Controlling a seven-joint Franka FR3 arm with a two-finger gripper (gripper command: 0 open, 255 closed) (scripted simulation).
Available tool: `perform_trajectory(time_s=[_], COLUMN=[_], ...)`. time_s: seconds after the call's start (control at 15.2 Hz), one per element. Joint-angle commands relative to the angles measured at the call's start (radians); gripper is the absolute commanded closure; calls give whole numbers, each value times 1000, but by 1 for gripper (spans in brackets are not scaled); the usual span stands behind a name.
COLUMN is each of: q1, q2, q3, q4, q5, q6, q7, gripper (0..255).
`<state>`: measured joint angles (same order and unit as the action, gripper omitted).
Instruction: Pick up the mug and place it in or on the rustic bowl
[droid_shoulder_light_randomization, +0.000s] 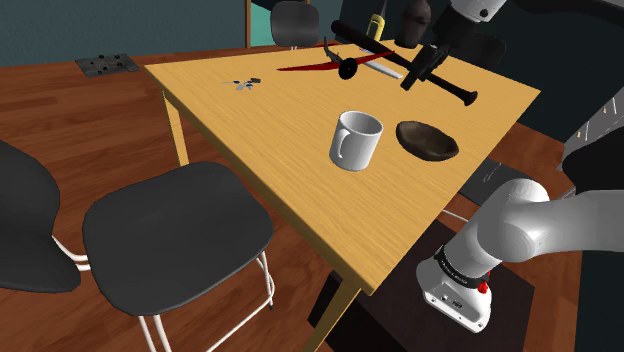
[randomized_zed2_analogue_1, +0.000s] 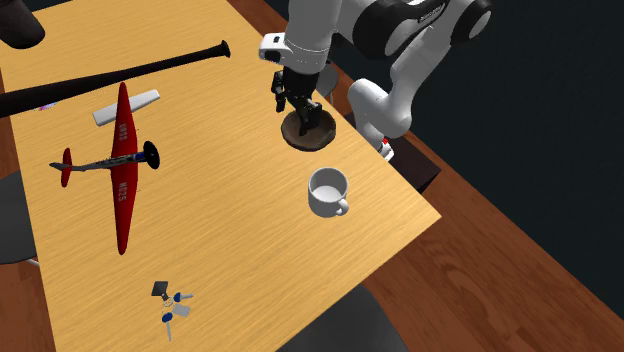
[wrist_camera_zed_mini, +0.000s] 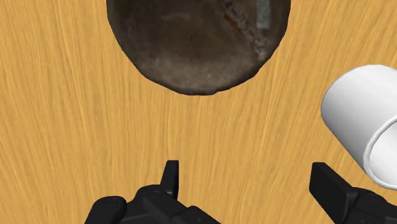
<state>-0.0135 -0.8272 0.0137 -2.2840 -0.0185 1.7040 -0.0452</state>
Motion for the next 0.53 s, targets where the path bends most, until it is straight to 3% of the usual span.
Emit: perform_trajectory(time_s=[0.0,0.46], q1=[0,78], q2=[0,218], q3=[0,101], q4=[0,124], q5=[0,67], q6=[0,-85], q7=[0,22], gripper=[0,0])
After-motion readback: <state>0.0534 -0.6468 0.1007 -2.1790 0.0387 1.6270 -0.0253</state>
